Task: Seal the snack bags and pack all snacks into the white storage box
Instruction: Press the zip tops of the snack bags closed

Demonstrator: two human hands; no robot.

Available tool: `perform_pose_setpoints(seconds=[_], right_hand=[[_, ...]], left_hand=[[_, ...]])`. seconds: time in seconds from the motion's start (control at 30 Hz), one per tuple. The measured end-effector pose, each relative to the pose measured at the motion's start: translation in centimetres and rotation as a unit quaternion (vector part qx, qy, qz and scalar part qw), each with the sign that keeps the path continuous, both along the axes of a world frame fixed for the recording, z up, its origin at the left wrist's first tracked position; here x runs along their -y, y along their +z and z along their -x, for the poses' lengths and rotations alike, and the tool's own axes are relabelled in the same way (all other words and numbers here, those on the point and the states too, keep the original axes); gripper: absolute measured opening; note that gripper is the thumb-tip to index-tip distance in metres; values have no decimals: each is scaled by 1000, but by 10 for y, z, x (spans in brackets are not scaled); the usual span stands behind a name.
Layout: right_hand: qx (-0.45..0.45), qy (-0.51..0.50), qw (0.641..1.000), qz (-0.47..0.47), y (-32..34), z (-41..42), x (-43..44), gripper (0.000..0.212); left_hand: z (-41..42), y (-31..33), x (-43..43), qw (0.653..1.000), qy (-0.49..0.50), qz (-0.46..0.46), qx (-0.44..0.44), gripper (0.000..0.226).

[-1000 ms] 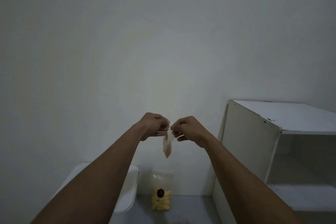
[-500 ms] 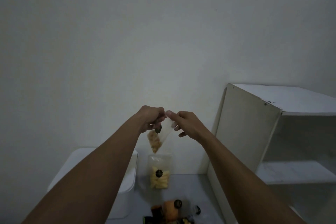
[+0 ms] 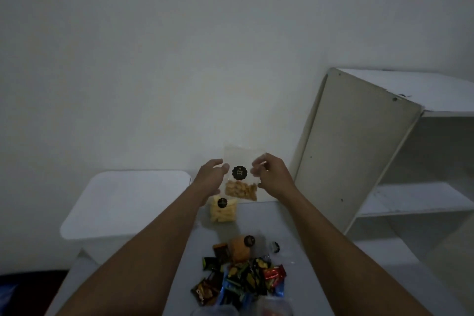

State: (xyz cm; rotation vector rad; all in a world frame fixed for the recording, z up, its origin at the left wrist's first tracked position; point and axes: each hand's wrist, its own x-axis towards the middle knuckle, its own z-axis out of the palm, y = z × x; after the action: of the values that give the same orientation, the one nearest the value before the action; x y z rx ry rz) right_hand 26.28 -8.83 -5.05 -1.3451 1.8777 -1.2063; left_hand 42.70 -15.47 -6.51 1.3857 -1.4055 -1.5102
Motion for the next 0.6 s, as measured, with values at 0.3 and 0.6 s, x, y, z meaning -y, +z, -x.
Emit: perform_pose_setpoints(seconds=[0.3, 0.6], right_hand=[[-37, -48, 996, -63, -80, 49, 39, 20], [63, -72, 980, -172, -183, 108, 87, 29]], left_hand=[[68, -89, 31, 999, 21, -27, -26, 19], [136, -189, 77, 994, 84, -30, 60, 19]])
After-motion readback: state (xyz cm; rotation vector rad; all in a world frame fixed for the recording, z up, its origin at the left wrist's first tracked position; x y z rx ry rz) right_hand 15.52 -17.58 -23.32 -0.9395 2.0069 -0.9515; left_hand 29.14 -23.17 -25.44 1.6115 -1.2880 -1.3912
